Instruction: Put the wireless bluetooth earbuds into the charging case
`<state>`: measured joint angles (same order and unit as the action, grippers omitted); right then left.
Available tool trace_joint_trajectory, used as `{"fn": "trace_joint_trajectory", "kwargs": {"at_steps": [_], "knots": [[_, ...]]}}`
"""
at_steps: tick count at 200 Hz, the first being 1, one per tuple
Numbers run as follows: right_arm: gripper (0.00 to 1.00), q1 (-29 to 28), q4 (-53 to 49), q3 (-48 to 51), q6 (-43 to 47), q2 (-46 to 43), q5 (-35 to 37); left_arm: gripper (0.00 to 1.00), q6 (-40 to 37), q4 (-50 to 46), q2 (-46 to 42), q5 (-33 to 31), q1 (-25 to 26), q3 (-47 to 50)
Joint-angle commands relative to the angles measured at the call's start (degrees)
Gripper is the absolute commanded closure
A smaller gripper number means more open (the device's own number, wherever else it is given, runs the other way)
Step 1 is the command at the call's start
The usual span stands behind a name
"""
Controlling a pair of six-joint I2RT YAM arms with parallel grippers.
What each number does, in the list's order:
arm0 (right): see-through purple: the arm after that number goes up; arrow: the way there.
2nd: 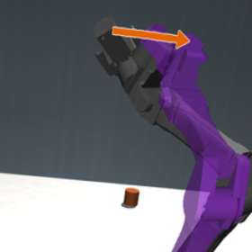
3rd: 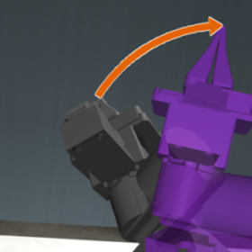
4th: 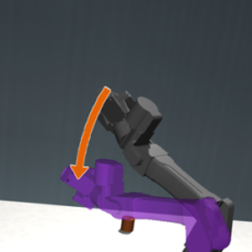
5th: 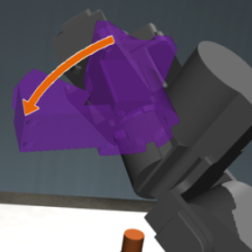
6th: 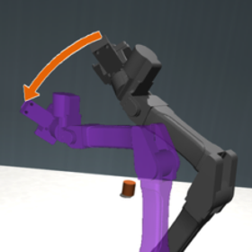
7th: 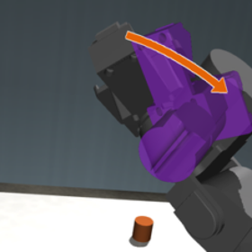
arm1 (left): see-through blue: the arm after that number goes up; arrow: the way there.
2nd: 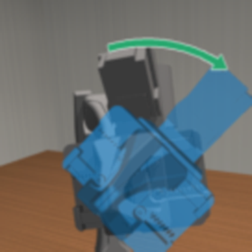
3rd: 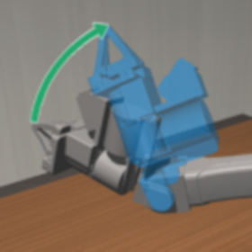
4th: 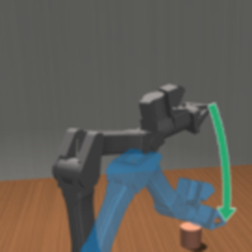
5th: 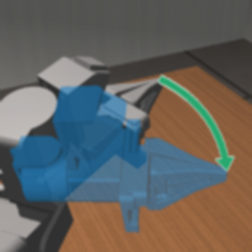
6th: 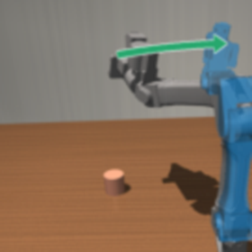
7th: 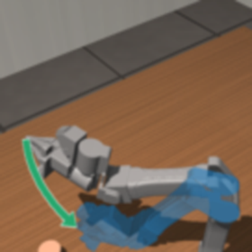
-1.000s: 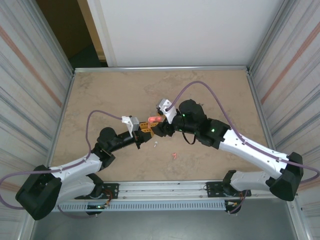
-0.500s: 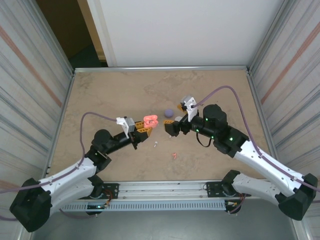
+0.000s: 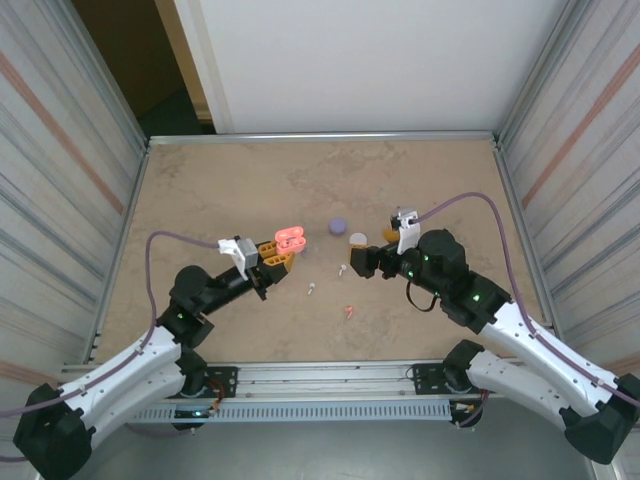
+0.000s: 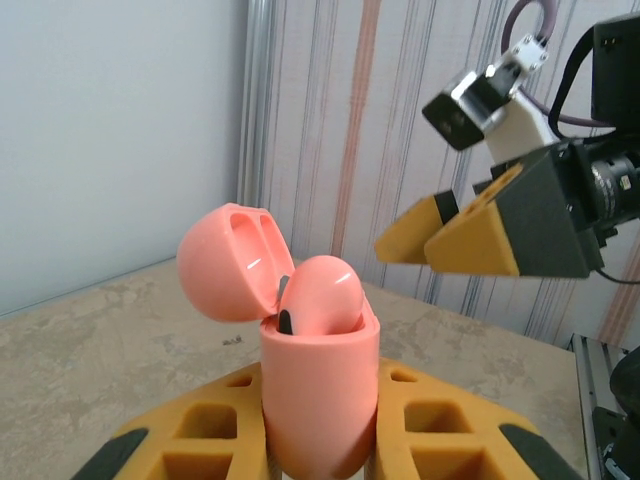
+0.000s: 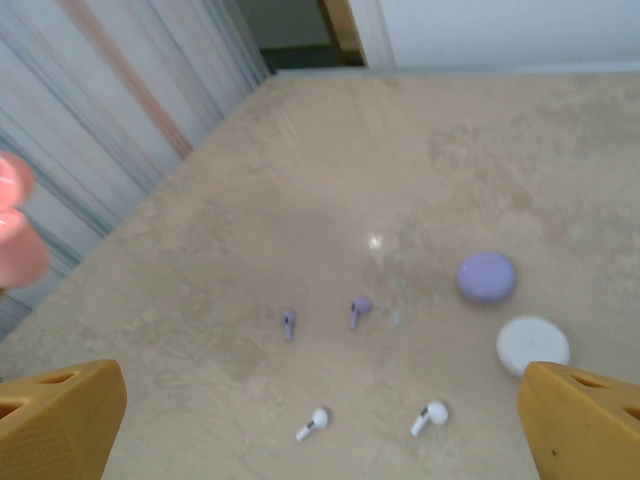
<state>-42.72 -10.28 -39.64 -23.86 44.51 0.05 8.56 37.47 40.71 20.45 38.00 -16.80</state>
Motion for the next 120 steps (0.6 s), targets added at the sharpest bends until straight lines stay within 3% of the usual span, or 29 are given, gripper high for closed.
{"fn": "trace_joint_trajectory", "kwargs": {"at_steps": [1,62,120], "knots": [[0.01,0.57,-4.86,1.31,-6.95,1.42,2.59,1.0,-1.7,0.1,-0.9,-0.7,0.33,0.01],[0.0,0.11,-9.38,2.75,-13.79,8.57,-2.58,1.0,-2.45,-0.14,-0.9,-0.1,0.32,-0.44],[0.18,-0.24,-11.78,3.85,-20.54,16.21,-5.79,1.0,-2.75,0.93,-0.13,0.21,0.32,0.18]]}}
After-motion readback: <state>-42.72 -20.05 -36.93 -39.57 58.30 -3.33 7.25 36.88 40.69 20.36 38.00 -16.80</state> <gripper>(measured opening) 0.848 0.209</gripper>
